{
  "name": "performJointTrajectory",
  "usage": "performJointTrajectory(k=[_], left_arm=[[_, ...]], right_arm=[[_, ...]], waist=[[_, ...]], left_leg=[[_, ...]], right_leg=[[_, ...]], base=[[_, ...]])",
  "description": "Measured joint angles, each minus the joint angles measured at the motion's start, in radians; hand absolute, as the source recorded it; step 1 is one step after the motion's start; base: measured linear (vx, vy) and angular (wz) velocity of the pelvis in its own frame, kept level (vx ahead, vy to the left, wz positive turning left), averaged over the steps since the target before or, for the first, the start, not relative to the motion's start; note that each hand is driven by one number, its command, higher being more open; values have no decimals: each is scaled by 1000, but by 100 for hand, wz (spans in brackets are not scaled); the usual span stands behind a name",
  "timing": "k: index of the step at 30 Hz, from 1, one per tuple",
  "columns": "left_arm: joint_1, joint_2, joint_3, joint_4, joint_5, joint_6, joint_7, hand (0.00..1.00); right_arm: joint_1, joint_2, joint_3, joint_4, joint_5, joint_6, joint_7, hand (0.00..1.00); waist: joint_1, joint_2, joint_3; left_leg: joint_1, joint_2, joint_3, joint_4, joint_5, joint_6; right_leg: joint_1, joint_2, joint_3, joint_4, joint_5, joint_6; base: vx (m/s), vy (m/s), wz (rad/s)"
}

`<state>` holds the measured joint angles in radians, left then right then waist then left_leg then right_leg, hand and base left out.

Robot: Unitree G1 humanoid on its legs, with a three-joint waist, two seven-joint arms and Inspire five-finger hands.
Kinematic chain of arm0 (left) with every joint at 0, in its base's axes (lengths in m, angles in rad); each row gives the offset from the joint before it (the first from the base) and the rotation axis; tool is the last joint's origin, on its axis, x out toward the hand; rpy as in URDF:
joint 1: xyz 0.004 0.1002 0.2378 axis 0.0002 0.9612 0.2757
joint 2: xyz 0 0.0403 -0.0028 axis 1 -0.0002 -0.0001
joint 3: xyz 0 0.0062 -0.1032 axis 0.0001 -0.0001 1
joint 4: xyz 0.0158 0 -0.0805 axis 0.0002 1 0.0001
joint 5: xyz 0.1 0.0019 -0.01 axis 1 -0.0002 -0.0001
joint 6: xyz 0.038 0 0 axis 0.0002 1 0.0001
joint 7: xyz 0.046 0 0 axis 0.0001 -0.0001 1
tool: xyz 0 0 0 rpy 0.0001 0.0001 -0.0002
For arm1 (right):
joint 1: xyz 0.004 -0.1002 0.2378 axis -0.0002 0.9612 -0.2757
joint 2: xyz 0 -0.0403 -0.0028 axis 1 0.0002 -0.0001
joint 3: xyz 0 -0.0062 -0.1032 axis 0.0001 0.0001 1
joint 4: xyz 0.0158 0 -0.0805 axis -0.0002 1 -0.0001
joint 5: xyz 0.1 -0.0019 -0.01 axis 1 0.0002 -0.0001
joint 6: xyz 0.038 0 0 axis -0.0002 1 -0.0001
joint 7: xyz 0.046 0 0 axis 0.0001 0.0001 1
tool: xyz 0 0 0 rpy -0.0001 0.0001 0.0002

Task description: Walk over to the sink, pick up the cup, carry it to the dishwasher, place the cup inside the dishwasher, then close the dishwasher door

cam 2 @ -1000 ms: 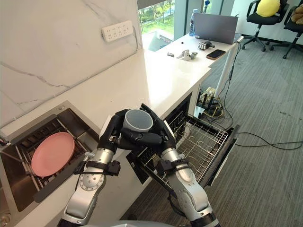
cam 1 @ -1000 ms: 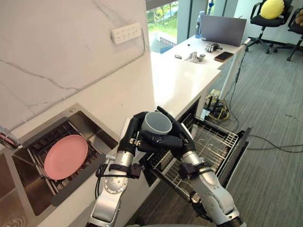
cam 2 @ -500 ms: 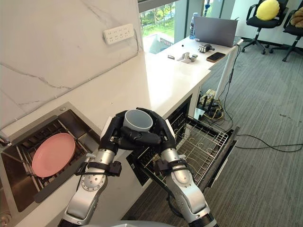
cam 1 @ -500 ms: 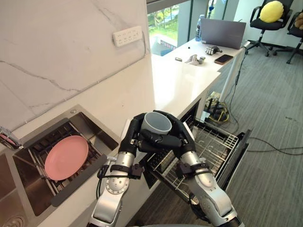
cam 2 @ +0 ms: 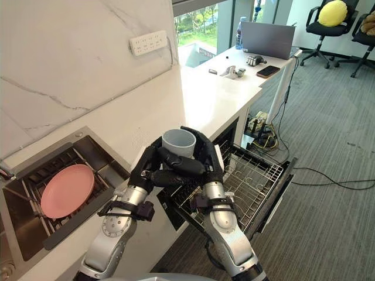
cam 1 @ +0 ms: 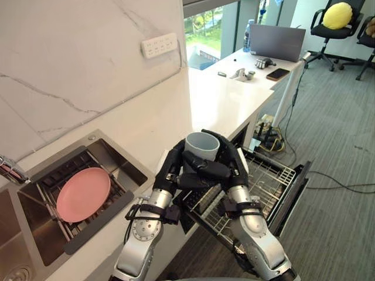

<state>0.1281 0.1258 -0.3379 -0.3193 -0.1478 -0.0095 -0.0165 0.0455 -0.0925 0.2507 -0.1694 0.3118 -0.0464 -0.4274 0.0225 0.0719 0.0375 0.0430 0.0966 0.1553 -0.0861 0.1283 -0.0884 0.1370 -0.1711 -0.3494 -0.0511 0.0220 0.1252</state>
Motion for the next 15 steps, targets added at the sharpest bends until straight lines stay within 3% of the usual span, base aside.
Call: performJointTrajectory(k=[4, 9, 13, 15], left_arm=[[20, 2, 33, -144, -110, -72, -65, 100], [36, 1, 97, -182, -217, -89, -154, 100], [80, 1, 100, -182, -297, -67, -216, 100], [99, -6, 131, -181, -415, 11, -268, 100]], right_arm=[[9, 14, -285, 71, -8, -4, -126, 0], [50, 2, -414, 72, -58, -14, -151, 0], [52, 2, -481, 72, -60, -32, -154, 0], [52, 2, -507, 73, -27, -67, -147, 0]], waist=[[2, 0, 0], [-26, 0, 0], [-25, 0, 0], [-23, -3, 2]], left_leg=[[-2, -2, -3, 0, 1, 1], [-2, 4, 0, 0, 1, 0], [-5, 4, -1, -1, 1, 0], [-10, 4, -2, -1, 1, 0]], right_leg=[[0, -1, -3, -1, 0, 1], [-1, 4, 1, -2, 1, 0], [-2, 4, -1, -3, 1, 0], [-7, 4, -3, -3, 1, 1]], base=[[-14, -1, 3], [-12, -13, -2], [-3, -1, 1], [-28, -6, 3]])
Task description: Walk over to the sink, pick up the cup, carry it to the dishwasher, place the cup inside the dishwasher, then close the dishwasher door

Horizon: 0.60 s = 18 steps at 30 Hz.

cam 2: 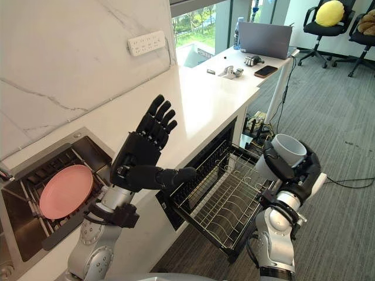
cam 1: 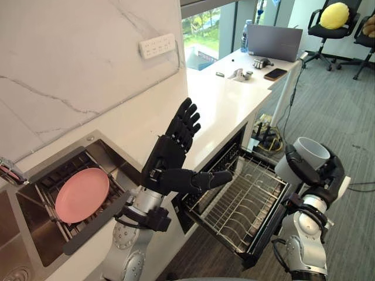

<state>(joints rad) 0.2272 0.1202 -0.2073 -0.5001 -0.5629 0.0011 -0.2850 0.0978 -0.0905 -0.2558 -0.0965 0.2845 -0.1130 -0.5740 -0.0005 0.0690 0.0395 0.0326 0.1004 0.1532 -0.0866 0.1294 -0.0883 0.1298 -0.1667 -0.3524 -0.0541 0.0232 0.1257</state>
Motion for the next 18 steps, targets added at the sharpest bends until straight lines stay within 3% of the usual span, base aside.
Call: performJointTrajectory(k=[1, 2, 10, 12, 15, 18], left_arm=[[5, -2, 4, 2, -21, 19, -9, 100], [21, -6, 2, 16, -91, 82, -54, 100], [34, -4, -117, 355, -86, 170, -103, 100], [33, -3, -123, 446, -36, 170, -106, 100], [34, 3, -142, 586, 156, 119, -105, 100], [34, 28, -146, 687, 290, 73, -60, 100]], right_arm=[[0, 0, -5, 0, 11, -7, 3, 0], [0, 2, -16, 1, 53, -29, 9, 0], [-8, 3, -24, 51, 135, -50, 34, 0], [-8, 3, -23, 72, 165, -50, 59, 0], [-8, -1, -9, 118, 165, -47, 121, 0], [-8, -36, 53, 183, 164, -4, 221, 0]], waist=[[1, -1, 0], [1, -2, 1], [-12, -5, 3], [-15, -6, 4], [-15, -6, 4], [-16, -8, 6]], left_leg=[[-2, 0, 0, 0, 0, 0], [-10, 0, 0, 0, 0, 0], [-32, -1, 0, 0, 1, -1], [-32, -1, 0, 0, 1, -1], [-37, -1, -2, 0, 1, -1], [-35, 0, -3, -3, 3, 0]], right_leg=[[-2, 0, 0, 0, 0, 0], [-9, 0, 0, 0, 1, 1], [-27, -1, 0, 0, 1, 1], [-28, -1, 0, 0, 1, 1], [-31, -1, -2, 1, 1, 1], [-29, -1, -4, 2, 1, 1]], base=[[0, 0, 0], [0, 0, 0], [0, 0, 0], [0, 0, 0], [-11, -1, 1], [-38, -4, 1]])
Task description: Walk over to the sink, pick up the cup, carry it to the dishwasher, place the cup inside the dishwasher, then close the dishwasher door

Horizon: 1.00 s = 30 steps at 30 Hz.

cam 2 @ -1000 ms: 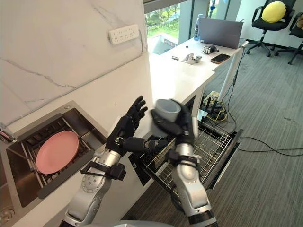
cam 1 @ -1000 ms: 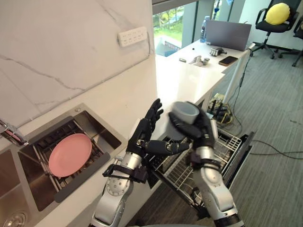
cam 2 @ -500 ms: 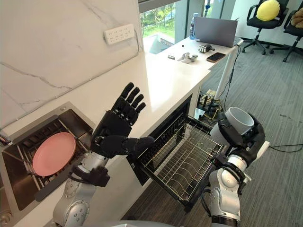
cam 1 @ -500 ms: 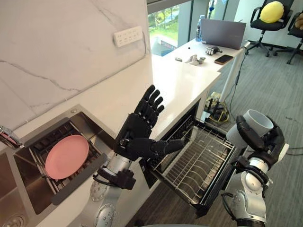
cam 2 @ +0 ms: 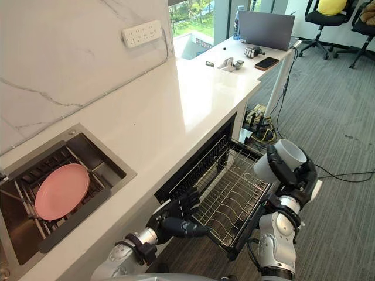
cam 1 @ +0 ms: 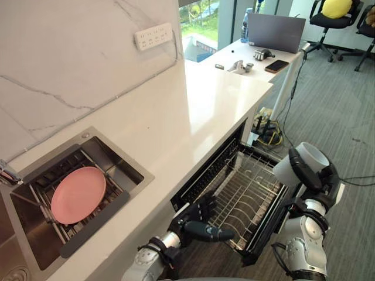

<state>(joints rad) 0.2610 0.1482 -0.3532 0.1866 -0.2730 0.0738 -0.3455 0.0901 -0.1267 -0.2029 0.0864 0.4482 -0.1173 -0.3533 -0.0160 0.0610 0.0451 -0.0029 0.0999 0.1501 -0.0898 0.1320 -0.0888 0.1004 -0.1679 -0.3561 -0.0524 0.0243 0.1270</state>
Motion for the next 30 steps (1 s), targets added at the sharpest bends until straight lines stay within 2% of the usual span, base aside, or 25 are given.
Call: performJointTrajectory(k=[4, 6, 11, 17, 22, 27, 30], left_arm=[[1, 20, 14, 134, 103, -48, 75, 100], [2, 24, 37, 207, 159, -62, 137, 100], [60, 23, 122, 297, 236, -79, 219, 100], [59, 11, 197, 391, 250, -78, 276, 100], [64, 1, 292, 462, 229, -58, 289, 100], [37, -9, 325, 482, 223, -31, 254, 100], [33, -10, 326, 491, 222, -25, 237, 100]], right_arm=[[-8, -20, 91, 138, -12, 45, 119, 0], [-13, -20, 116, 228, -46, 67, 168, 0], [-67, -36, 118, 349, -137, 79, 200, 0], [-132, -93, 88, 432, -256, 79, 237, 0], [-196, -205, 47, 578, -306, 95, 263, 0], [-258, -223, 44, 662, -511, 114, 269, 0], [-270, -224, 44, 720, -561, 114, 271, 0]], waist=[[6, -1, 1], [23, -4, 8], [39, -5, 28], [56, -4, 59], [60, 4, 91], [80, 12, 118], [79, 21, 123]], left_leg=[[5, -1, -10, -2, 3, 0], [4, -4, -31, -3, 7, 0], [-15, -19, -80, -3, 21, 7], [-30, -37, -99, -3, 28, 11], [-42, -57, -55, -3, 42, 23], [-45, -84, -66, -3, 52, 36], [-39, -96, -84, -3, 54, 38]], right_leg=[[11, 0, -11, 0, -1, 1], [24, -1, -33, -1, -3, 3], [42, -14, -91, -1, -5, 10], [61, -29, -138, 1, -7, 21], [98, -67, -221, 25, -27, 50], [98, -96, -239, 49, -38, 61], [105, -109, -256, 76, -54, 66]], base=[[-34, -7, 8], [-35, -10, 24], [-46, -3, 33], [-32, 15, 25], [1, 35, 51], [28, 32, 15], [4, 7, 19]])
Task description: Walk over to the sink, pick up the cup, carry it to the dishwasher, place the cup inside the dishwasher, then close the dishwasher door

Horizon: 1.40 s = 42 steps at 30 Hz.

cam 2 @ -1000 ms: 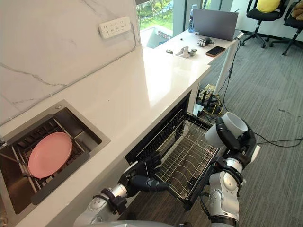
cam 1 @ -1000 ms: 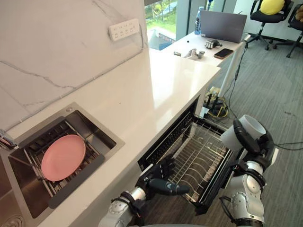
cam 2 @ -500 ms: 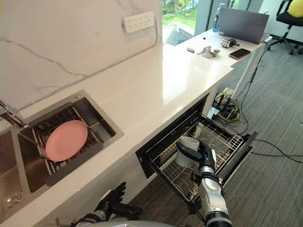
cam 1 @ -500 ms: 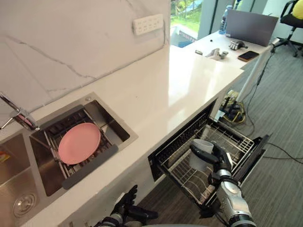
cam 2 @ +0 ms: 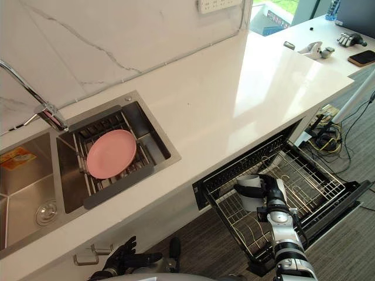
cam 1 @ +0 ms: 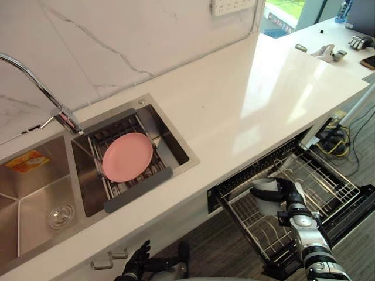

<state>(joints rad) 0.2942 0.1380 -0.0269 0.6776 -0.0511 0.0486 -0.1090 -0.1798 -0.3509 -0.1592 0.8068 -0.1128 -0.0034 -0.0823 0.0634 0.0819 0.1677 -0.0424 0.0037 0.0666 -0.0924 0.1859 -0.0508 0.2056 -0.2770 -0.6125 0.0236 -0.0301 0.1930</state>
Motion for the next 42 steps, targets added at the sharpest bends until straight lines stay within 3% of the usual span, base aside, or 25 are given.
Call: performJointTrajectory(k=[2, 3, 8, 9, 15, 19, 25, 28, 34, 35, 38, 41, 42], left_arm=[[-7, -3, 0, 9, -3, 2, -10, 100], [-17, -5, 0, 21, -3, 4, -16, 100], [-43, -15, 2, 60, -3, 10, -32, 100], [-54, -19, 5, 73, -3, 10, -37, 100], [-66, -19, 9, 81, 1, 17, -50, 100], [-78, -17, 10, 81, 14, 34, -51, 100], [-78, -20, 27, 96, 14, 40, -41, 100], [-78, -32, 56, 110, 9, 51, -29, 100], [-77, -71, 135, 140, -28, 93, 58, 100], [-73, -101, 205, 146, -27, 101, 88, 100], [-72, -121, 260, 149, -27, 116, 104, 100], [-73, -122, 292, 149, -36, 126, 104, 100], [-73, -121, 297, 152, -51, 134, 104, 100]], right_arm=[[-8, -1, 0, 37, -26, 1, 0, 0], [-9, -2, 0, 54, -39, 1, 0, 100], [-8, -3, 0, 110, -82, 6, 17, 100], [-7, -3, 0, 117, -101, 9, 20, 100], [-4, -7, 2, 108, -155, 9, 6, 100], [14, 6, 9, -47, -120, 4, -57, 100], [77, 81, -98, -264, -30, -101, -174, 100], [130, 116, -147, -374, 54, -132, -179, 100], [276, 243, -267, -673, 304, -215, -125, 100], [304, 285, -273, -777, 376, -277, -87, 100], [318, 333, -262, -906, 409, -336, -29, 100], [292, 326, -195, -1026, 494, -373, 87, 100], [280, 319, -159, -1047, 529, -374, 135, 100]], waist=[[0, 11, 7], [0, 21, 12], [-8, 49, 26], [-10, 57, 30], [-8, 56, 34], [-19, 55, 35], [-32, 46, 40], [-42, 42, 42], [-77, 32, 44], [-80, 34, 42], [-80, 32, 41], [-78, 21, 32], [-78, 18, 27]], left_leg=[[4, -6, -7, 0, 1, 2], [5, -6, -12, 0, 2, 3], [-1, -5, -14, -1, -8, 9], [-2, 3, 24, -1, -12, 14], [-3, -3, 26, 0, 4, 21], [2, -2, 32, 0, 1, 18], [43, 21, 101, -1, -17, 9], [54, 37, 133, -1, -22, 3], [78, 78, 174, 0, -28, -12], [74, 84, 185, 5, -28, -13], [73, 94, 203, 9, -32, -18], [29, 106, 232, 99, -81, -16], [19, 112, 254, 132, -112, 5]], right_leg=[[4, -3, -6, 12, -7, 1], [5, -3, -9, 18, -11, 0], [10, -3, -25, 30, -20, 3], [13, -4, -31, 30, -21, 5], [26, -15, -53, 29, -32, 9], [26, -15, -40, 28, -38, 8], [15, -6, 50, 27, -42, 3], [1, 5, 89, 26, -42, 1], [-5, 32, 136, 27, -46, -15], [-24, 39, 157, 29, -44, -20], [-38, 43, 177, 30, -41, -24], [-52, 41, 192, 34, -38, -26], [-50, 38, 193, 37, -38, -25]], base=[[-30, 5, 14], [-50, 8, 13], [-39, 1, 10], [-4, 3, 10], [39, -17, 14], [29, -36, -2], [-9, -25, -37], [-12, -42, -42], [-1, -61, -25], [-12, -32, -26], [-19, -16, -25], [-38, -2, -19], [0, 0, 0]])
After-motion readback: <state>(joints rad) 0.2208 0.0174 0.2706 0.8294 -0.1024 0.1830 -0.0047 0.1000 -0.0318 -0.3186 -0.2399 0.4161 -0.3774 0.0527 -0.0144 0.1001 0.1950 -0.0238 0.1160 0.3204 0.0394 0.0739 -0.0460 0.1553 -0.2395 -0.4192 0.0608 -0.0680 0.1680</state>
